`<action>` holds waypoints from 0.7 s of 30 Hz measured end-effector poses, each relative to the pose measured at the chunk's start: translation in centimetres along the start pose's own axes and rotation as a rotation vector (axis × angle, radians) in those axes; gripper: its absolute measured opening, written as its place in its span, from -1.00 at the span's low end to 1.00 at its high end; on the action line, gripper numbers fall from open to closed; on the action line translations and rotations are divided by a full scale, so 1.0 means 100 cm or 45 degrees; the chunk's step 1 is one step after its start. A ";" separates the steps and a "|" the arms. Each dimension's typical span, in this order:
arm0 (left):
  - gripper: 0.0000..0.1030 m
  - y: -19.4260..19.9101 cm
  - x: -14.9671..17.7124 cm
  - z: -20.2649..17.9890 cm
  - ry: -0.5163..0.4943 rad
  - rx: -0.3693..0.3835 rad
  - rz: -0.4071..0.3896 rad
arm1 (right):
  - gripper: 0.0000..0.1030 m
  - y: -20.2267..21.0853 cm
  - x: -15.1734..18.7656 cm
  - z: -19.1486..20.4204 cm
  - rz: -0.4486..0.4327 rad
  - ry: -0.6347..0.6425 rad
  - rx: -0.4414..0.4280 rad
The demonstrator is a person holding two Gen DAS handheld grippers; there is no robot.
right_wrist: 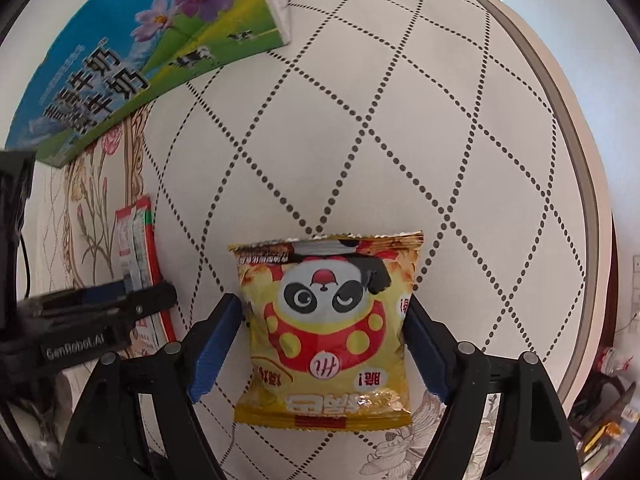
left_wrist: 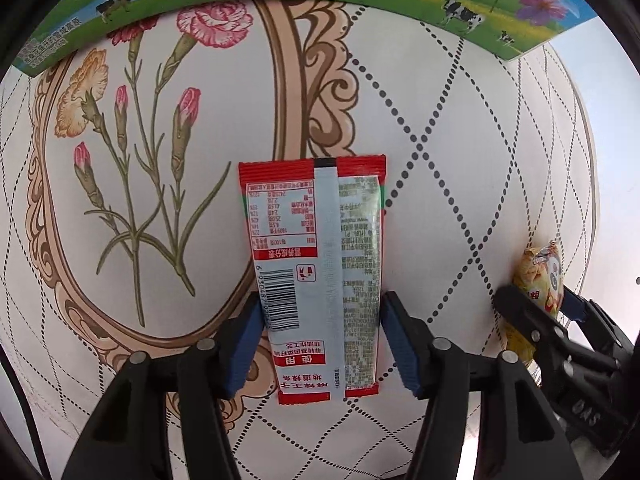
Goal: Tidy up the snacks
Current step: 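Grasp the red-white stick pack with left tool while right tool grasps the yellow panda chip bag, then carry both packs into the box and open both tools to drop them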
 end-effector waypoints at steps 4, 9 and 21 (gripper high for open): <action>-0.07 0.007 0.007 -0.020 0.000 -0.003 -0.007 | 0.57 -0.006 -0.015 -0.004 -0.013 0.004 0.016; -0.12 0.020 0.009 -0.013 0.004 0.000 -0.024 | 0.41 -0.007 -0.006 0.002 -0.044 0.072 0.022; -0.14 0.059 0.006 -0.026 0.014 0.090 -0.064 | 0.15 0.033 0.023 0.006 -0.082 0.028 -0.092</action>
Point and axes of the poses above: each gripper's, at about its wrist camera, not at the fingertips, and y roughly against the way its jaws point, z to its left, x to its underside, the point moved 6 cm from there along -y, roughly the way its jaws point, and after that the axes turned 14 degrees about -z, right-handed, at the moved point
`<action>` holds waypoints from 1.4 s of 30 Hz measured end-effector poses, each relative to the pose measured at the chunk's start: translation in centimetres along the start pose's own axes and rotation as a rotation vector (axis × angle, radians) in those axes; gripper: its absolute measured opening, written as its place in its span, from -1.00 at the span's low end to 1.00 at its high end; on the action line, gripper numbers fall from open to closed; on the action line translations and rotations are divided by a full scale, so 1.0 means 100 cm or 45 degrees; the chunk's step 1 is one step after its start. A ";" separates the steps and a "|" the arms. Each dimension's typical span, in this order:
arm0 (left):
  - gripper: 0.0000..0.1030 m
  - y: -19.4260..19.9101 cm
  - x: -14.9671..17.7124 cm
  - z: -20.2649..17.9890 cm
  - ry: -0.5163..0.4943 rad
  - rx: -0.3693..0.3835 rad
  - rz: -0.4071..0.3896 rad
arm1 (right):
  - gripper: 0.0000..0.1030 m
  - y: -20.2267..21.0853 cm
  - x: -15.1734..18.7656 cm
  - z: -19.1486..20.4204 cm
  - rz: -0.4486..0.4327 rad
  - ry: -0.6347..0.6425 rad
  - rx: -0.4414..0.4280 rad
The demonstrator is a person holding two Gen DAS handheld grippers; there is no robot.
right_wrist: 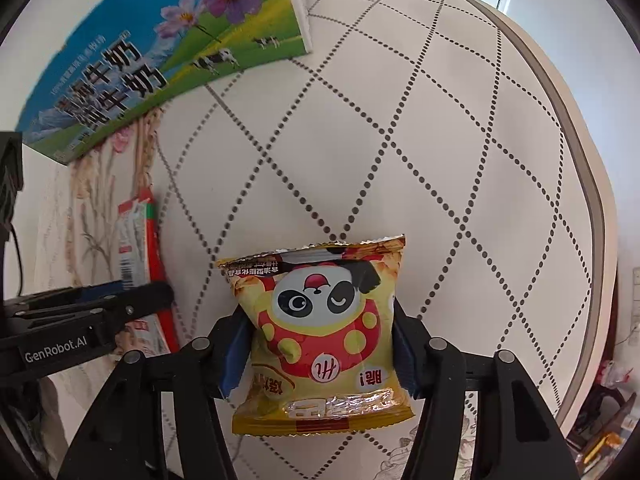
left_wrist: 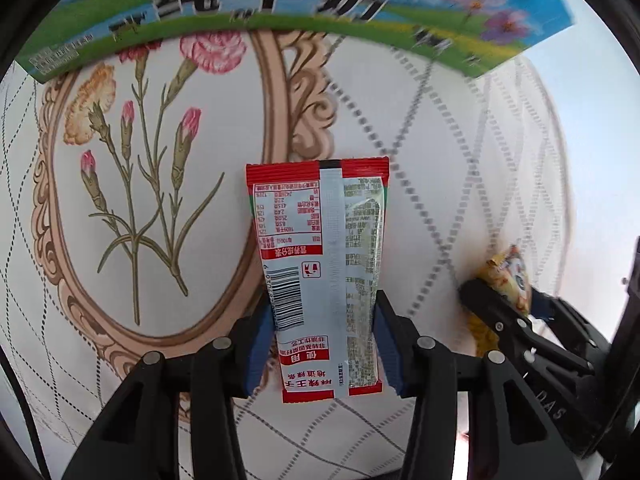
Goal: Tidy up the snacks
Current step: 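Carry both packs into the box and open both tools to drop them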
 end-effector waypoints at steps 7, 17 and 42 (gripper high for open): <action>-0.14 0.083 -0.028 -0.019 -0.021 0.135 -0.156 | 0.14 0.068 -0.049 0.013 -0.167 -0.076 -0.147; -0.14 0.174 -0.153 -0.031 -0.068 0.155 -0.386 | 0.14 0.131 -0.183 0.066 -0.425 0.048 -0.277; 0.63 0.036 -0.314 0.080 -0.001 -0.227 -0.100 | 0.90 -0.087 -0.315 0.137 -0.061 0.230 -0.034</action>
Point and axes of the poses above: each gripper's, at about its wrist camera, not at the fingertips, and y roughly against the way its jaws point, z to its left, x to its underside, the point moved 6 cm from there along -y, roughly the way its jaws point, and after that the axes turned 14 degrees about -z, right-handed, at the moved point
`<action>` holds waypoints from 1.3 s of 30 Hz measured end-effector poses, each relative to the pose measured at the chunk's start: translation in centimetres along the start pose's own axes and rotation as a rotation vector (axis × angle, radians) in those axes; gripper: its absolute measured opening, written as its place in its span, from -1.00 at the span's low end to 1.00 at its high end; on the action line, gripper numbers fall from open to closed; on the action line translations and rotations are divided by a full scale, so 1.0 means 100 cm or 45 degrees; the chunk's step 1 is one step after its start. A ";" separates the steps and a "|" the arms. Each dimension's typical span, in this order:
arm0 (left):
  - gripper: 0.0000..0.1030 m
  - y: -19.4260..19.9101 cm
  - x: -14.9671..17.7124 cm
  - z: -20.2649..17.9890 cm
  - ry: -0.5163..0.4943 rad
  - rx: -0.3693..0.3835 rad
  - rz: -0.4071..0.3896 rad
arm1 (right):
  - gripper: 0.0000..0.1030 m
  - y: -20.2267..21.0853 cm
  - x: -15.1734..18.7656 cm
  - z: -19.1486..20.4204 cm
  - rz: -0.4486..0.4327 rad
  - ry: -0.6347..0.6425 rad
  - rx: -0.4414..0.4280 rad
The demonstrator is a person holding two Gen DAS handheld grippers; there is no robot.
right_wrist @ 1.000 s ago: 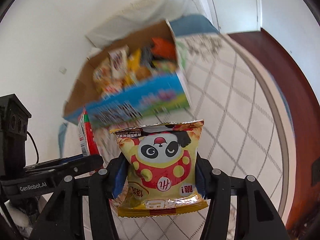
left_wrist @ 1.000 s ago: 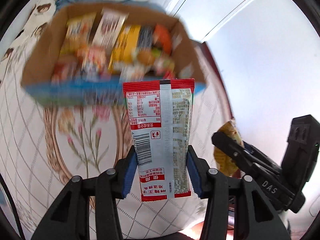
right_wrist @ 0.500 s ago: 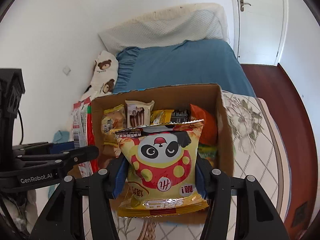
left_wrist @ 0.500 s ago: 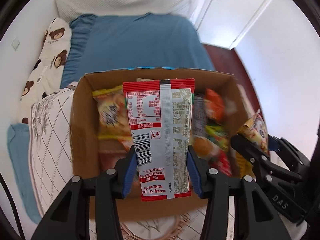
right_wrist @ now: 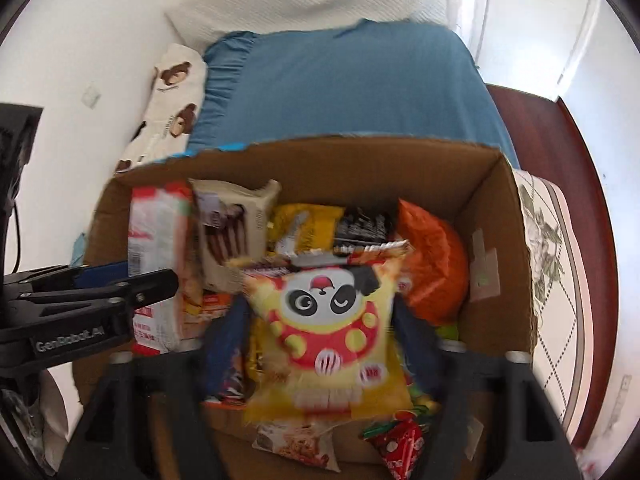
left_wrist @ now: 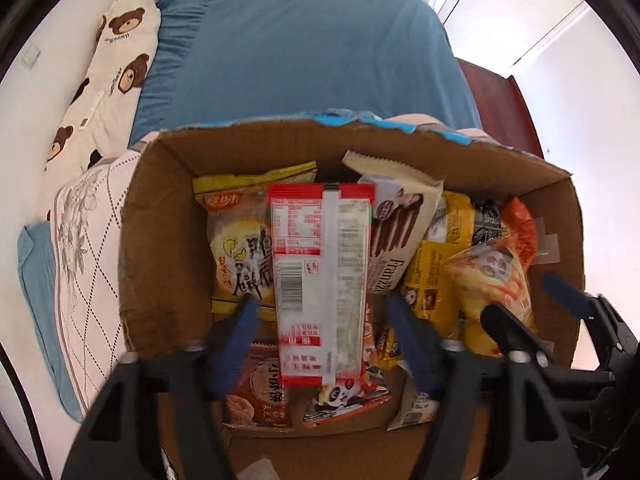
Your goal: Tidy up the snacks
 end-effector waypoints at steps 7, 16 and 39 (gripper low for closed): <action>0.78 -0.008 0.004 0.003 -0.008 -0.018 -0.011 | 0.90 -0.011 0.004 -0.016 0.019 -0.025 0.052; 0.78 0.003 0.007 0.006 -0.016 -0.017 -0.048 | 0.90 0.005 0.008 -0.025 -0.023 -0.006 0.102; 0.78 0.169 0.075 -0.006 -0.039 -0.080 -0.607 | 0.94 0.181 0.056 -0.014 -0.461 0.028 0.159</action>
Point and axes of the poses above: each gripper's, at about its wrist camera, not at the fingertips, and y roughly against the way its jaws point, z to its left, x to its underside, the point moved 6 cm from there along -y, roughly the way its jaws point, and after that the axes turned 14 degrees about -z, right-handed, at the moved point
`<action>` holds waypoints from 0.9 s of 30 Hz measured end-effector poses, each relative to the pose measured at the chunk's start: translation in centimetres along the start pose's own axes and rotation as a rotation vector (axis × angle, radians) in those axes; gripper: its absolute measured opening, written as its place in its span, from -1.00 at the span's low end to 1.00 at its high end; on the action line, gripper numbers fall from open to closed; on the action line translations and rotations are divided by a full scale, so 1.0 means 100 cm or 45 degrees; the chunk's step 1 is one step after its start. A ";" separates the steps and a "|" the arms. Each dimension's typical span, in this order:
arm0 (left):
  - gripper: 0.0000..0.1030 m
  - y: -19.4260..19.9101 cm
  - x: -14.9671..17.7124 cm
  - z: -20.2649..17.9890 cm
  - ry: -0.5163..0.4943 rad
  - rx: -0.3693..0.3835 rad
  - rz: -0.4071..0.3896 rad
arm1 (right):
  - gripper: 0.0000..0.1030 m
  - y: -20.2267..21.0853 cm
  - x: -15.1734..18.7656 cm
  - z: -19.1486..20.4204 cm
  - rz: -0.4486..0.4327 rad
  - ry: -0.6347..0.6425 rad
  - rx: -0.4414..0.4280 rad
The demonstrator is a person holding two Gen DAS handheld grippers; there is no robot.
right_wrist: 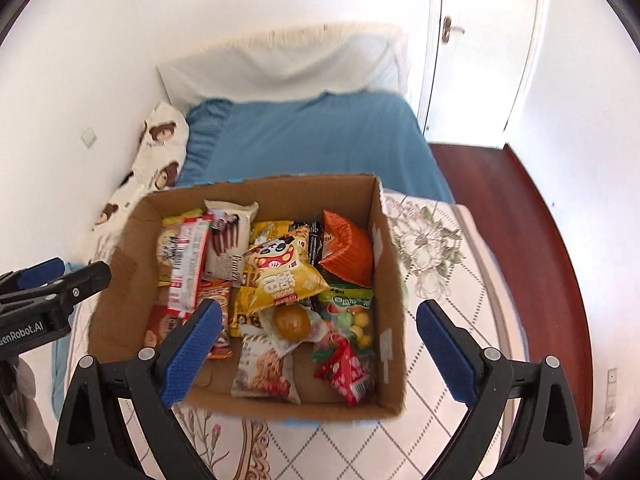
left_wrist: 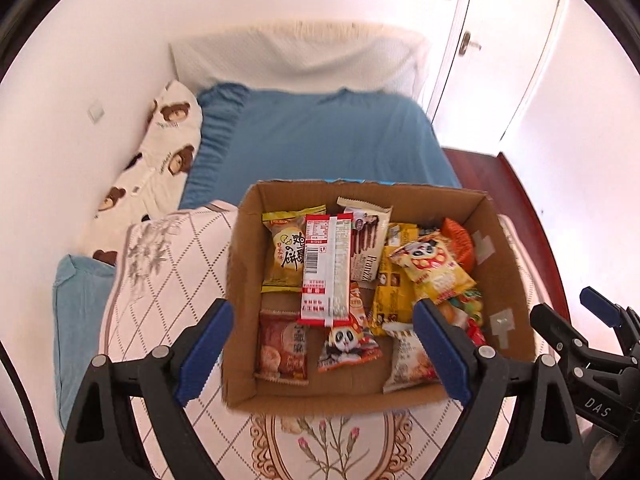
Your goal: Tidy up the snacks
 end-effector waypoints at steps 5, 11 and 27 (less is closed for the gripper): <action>0.78 0.055 0.013 -0.004 -0.015 -0.008 -0.106 | 0.94 0.060 0.008 0.004 -0.099 0.037 0.004; 0.78 0.114 0.038 -0.008 -0.033 -0.021 -0.187 | 0.95 0.122 0.020 0.011 -0.193 0.049 -0.007; 1.00 0.237 0.068 -0.004 -0.005 -0.082 -0.438 | 1.00 0.263 0.046 0.030 -0.405 0.107 -0.034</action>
Point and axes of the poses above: each gripper's, at about its wrist camera, not at the fingertips, and y roughly against the way its jaws point, z to its left, x to its underside, the point moved 6 cm from there along -y, roughly the way its jaws point, and after that the axes turned 14 degrees about -z, right-handed, at the moved point
